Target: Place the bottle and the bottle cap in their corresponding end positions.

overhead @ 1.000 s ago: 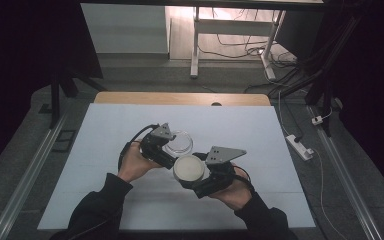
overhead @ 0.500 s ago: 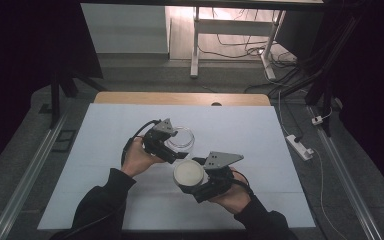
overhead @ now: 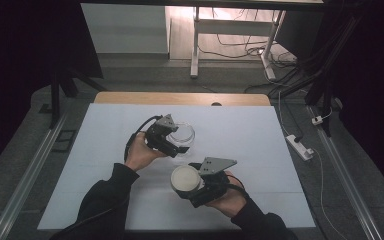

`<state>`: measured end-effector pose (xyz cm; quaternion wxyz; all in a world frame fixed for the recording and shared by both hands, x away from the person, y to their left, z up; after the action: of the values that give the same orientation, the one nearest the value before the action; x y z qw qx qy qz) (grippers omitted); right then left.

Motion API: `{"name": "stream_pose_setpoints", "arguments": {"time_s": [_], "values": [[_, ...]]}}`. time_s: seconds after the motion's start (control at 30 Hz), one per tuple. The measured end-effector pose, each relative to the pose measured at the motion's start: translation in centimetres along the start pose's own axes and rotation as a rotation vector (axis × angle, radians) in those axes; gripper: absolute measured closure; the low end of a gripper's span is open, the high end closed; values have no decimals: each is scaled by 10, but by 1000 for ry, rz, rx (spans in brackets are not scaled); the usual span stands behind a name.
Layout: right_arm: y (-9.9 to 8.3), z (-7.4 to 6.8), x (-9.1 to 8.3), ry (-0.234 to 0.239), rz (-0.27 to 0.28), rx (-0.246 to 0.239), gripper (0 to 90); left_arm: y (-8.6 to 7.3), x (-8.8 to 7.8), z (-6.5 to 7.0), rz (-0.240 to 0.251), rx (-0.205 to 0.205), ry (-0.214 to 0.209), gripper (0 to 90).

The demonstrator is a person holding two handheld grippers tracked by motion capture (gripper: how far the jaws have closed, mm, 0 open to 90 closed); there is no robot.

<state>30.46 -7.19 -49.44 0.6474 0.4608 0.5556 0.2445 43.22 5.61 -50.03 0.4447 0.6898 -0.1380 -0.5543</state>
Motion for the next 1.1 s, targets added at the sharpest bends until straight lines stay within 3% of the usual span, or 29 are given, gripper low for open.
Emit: {"name": "stream_pose_setpoints", "arguments": {"time_s": [0.3,0.53,1.1], "values": [[-13,4,11,-2,-12,2,69,-3,9,-10,-3,-15,15,76],[-27,5,25,8,-61,-10,69,-7,15,-14,-10,-16,25,76],[-48,18,48,-23,-138,-23,69,-15,30,-14,-11,-5,26,75]]}}
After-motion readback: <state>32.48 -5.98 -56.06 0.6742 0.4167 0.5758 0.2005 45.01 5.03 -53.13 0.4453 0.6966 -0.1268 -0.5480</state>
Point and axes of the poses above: each handheld gripper's, and its own axes: x roughly forward along the jaws, y roughly out of its top, z roughly to its right, the point moved 6 cm from there along x, roughly forward along the jaws, and after that the axes turned 1 degree about x, right-handed, at the moved point
